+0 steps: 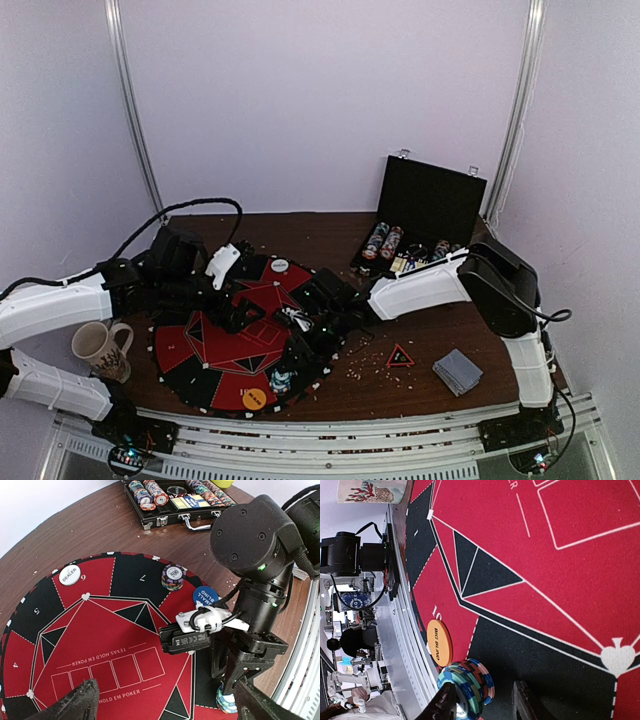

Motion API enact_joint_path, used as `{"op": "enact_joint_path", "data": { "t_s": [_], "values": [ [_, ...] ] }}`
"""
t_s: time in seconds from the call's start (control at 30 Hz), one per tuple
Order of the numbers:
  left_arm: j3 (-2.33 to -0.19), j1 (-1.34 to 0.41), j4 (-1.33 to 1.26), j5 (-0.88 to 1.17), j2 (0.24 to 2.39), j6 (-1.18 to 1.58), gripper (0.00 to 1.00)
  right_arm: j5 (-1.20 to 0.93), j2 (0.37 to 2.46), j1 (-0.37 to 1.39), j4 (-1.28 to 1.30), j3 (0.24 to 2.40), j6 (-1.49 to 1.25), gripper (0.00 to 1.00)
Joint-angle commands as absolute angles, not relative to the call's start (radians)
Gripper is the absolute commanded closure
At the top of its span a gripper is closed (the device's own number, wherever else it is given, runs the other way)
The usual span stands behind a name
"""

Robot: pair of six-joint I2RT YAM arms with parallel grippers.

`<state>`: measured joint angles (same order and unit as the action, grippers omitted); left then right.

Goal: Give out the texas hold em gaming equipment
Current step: Place the poker chips pile in the big blind area.

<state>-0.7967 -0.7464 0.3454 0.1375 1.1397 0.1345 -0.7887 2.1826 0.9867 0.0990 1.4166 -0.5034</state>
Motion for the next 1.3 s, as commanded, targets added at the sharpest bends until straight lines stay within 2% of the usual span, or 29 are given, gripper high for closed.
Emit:
{"op": "enact_joint_path", "data": {
  "t_s": [0.0,0.37,0.77,0.93,1.0,1.03,1.07,1.17,1.27],
  "values": [
    [-0.831,-0.747,0.329,0.151,1.147,0.106,0.03,-0.740,2.217,0.983,0.159,1.429,-0.489,0.60],
    [-0.825,-0.747,0.328,0.189,1.143,0.064,0.03,-0.777,2.201,1.021,0.228,1.473,-0.423,0.55],
    [-0.846,-0.755,0.359,0.337,1.082,-0.022,0.06,-0.697,2.038,0.971,0.258,1.476,-0.393,0.31],
    [-0.965,-0.799,0.512,0.472,1.126,-0.137,0.03,-0.682,1.889,0.914,0.265,1.421,-0.368,0.22],
    [-1.007,-0.856,0.577,0.446,1.169,-0.201,0.02,-0.653,1.821,0.875,0.287,1.384,-0.357,0.18],
    [-1.026,-0.888,0.630,0.415,1.198,-0.245,0.02,-0.637,1.785,0.841,0.297,1.361,-0.354,0.12],
    [-1.039,-0.924,0.672,0.357,1.230,-0.294,0.03,-0.618,1.750,0.813,0.305,1.334,-0.353,0.02],
    [-1.058,-1.000,0.759,0.220,1.326,-0.420,0.03,-0.562,1.648,0.723,0.323,1.244,-0.350,0.00],
    [-1.096,-1.015,0.785,0.196,1.464,-0.478,0.02,-0.499,1.554,0.658,0.335,1.166,-0.341,0.00]
  ]
}}
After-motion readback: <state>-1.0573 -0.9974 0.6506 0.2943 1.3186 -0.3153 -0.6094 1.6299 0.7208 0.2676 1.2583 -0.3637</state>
